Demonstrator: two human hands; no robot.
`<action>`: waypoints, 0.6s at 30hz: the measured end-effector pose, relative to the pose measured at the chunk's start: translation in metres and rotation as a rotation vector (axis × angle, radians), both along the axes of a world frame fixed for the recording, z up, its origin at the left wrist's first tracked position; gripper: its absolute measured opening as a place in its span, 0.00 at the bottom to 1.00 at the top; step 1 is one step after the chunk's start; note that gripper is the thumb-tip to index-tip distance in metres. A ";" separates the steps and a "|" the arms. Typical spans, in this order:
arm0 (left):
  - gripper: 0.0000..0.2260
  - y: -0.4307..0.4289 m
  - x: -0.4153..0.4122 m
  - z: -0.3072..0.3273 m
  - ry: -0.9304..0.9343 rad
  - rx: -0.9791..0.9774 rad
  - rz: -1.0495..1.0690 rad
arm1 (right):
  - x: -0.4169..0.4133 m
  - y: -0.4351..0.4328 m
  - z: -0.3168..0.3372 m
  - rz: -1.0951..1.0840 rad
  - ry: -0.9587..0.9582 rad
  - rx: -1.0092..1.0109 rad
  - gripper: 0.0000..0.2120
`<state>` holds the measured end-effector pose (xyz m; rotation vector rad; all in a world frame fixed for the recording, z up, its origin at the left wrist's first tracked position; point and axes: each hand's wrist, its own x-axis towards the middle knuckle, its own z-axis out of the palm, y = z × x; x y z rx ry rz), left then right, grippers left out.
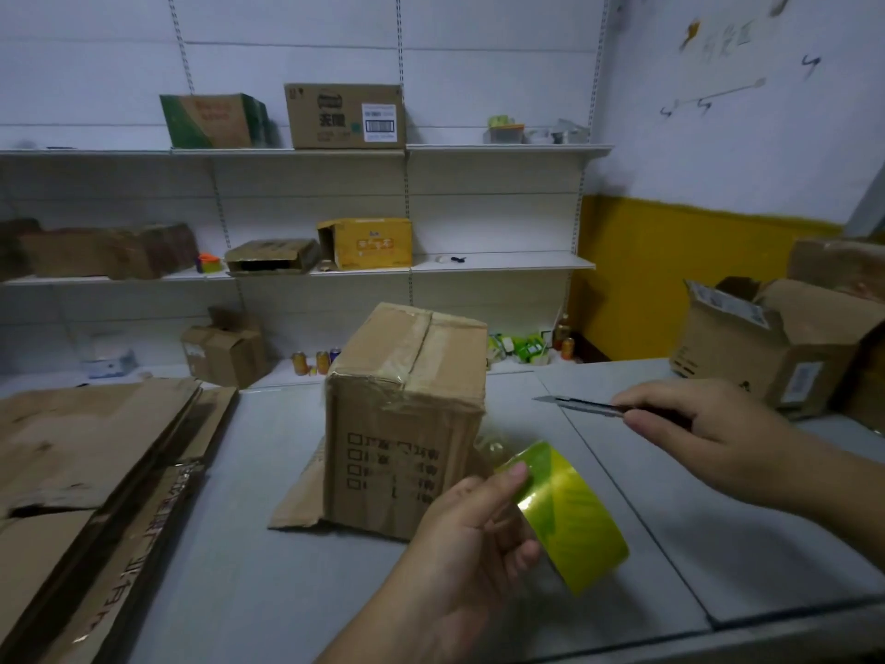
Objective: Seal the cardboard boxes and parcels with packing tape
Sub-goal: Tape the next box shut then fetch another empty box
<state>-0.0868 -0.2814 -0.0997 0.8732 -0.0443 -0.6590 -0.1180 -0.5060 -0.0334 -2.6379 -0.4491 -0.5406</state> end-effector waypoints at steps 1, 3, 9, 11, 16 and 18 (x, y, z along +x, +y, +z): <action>0.24 0.001 0.001 0.000 -0.004 -0.001 -0.001 | 0.000 0.002 0.007 0.035 -0.007 -0.051 0.13; 0.25 0.002 0.000 0.003 -0.007 0.000 -0.001 | 0.001 0.006 0.018 0.086 -0.009 -0.159 0.04; 0.15 0.002 -0.003 0.007 -0.019 0.028 -0.015 | 0.011 0.029 0.035 0.175 -0.103 -0.559 0.04; 0.13 0.001 -0.004 0.009 -0.019 0.030 -0.013 | 0.019 0.035 0.033 0.230 -0.129 -0.569 0.08; 0.14 0.000 -0.004 0.008 -0.009 0.027 0.008 | 0.034 0.042 0.027 0.288 -0.316 -0.665 0.18; 0.14 0.000 -0.004 0.008 -0.008 0.020 0.000 | 0.036 0.042 0.026 0.276 -0.338 -0.676 0.20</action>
